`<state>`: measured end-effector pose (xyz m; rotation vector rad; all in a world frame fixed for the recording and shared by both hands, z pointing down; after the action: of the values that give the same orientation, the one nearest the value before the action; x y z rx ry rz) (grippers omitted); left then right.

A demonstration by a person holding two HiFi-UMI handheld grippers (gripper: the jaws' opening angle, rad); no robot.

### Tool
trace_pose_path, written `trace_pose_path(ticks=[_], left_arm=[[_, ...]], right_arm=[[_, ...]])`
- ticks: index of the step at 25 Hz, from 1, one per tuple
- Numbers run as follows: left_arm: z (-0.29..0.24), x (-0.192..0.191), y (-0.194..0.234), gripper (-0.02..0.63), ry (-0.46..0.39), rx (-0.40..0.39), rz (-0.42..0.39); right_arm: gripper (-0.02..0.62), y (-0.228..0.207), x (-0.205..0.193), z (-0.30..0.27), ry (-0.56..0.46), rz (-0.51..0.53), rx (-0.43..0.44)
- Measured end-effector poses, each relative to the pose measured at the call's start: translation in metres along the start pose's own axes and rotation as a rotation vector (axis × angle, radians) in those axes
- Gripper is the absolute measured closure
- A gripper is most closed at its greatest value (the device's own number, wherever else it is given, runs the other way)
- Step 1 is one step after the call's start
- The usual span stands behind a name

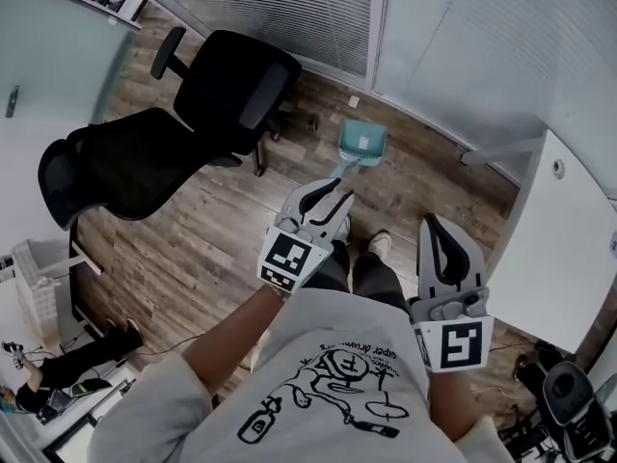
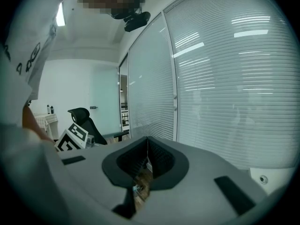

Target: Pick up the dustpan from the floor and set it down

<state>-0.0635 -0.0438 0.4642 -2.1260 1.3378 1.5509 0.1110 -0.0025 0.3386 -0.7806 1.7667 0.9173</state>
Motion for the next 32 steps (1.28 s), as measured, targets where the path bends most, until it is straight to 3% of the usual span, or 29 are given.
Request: trace_pose_path(ticks=[10,32], left_arm=[[-0.033,-0.071,0.036,0.494,0.152,0.065,0.02],[-0.08,-0.164,0.09,0.464,0.385,0.17,0.08]], right_arm=[[0.592,0.013,-0.039,-0.021,0.041,0.013,0.02],[0.592,0.021,-0.042,-0.02,0.071,-0.042,0.029]])
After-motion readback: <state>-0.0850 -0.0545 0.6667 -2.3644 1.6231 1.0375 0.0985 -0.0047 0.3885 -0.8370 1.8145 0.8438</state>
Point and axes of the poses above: the fingertips, and each gripper's own axes: z backward along the fingers, y to its left, x out of its top, the point moved 6 cm from there along z, backward along the fingers, and after that the axes turned 14 degrees about z, right-handed, at the moved point
